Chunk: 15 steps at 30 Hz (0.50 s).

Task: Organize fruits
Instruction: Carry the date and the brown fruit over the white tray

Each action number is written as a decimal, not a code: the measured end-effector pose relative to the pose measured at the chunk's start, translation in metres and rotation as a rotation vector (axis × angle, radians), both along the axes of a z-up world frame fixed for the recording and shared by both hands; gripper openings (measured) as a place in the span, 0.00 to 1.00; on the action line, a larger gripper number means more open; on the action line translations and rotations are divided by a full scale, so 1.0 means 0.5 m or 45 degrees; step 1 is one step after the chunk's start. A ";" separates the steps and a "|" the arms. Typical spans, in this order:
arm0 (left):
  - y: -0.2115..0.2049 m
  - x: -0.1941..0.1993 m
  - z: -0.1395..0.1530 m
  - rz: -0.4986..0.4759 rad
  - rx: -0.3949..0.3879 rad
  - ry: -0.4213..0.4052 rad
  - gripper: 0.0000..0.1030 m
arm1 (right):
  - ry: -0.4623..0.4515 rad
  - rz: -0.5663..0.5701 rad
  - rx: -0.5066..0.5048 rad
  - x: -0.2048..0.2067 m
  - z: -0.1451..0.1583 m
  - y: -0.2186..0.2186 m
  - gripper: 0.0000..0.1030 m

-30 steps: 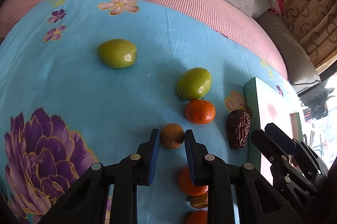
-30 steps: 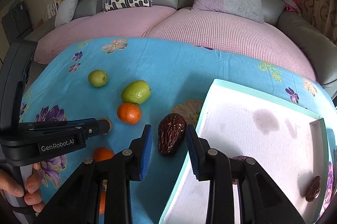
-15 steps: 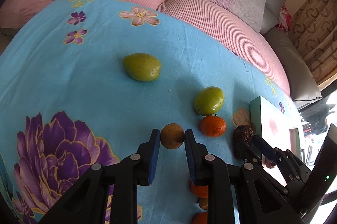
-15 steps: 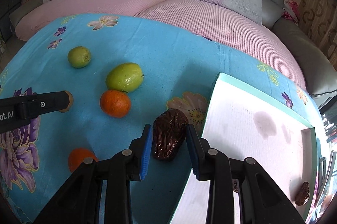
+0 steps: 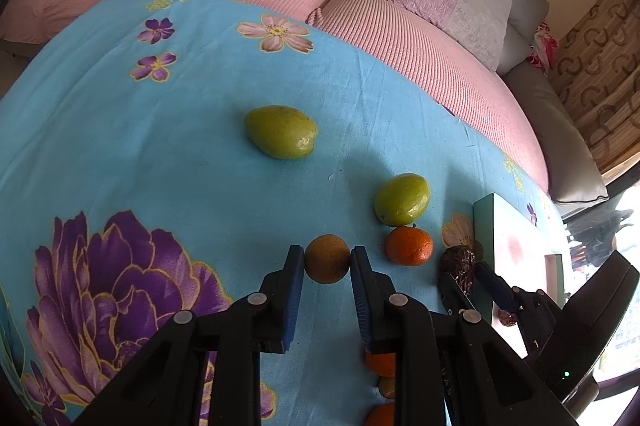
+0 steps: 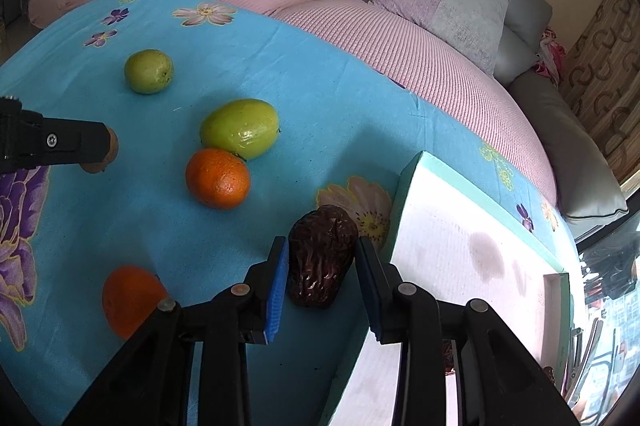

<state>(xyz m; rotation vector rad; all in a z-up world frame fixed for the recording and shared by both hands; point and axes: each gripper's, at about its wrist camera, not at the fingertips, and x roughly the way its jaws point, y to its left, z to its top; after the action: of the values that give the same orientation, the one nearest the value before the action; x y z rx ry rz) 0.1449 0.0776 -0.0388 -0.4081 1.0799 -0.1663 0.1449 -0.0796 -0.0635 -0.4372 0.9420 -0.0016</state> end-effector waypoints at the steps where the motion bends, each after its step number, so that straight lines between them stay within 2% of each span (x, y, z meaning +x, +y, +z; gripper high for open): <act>1: 0.000 0.000 0.000 0.003 0.000 0.001 0.25 | -0.001 0.002 -0.005 0.000 -0.001 0.001 0.36; 7: 0.000 -0.002 0.002 0.004 0.001 0.002 0.25 | -0.006 -0.007 0.005 0.001 0.002 -0.002 0.34; 11: -0.001 -0.001 0.002 0.003 0.004 -0.002 0.25 | -0.012 -0.014 0.058 -0.003 0.009 -0.013 0.34; 15: 0.000 -0.002 0.004 0.008 0.005 -0.008 0.25 | -0.007 -0.016 0.163 -0.004 0.021 -0.025 0.33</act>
<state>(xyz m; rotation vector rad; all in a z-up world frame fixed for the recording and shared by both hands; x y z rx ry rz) 0.1440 0.0777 -0.0369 -0.4073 1.0727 -0.1596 0.1432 -0.0923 -0.0531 -0.3128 0.9340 0.0460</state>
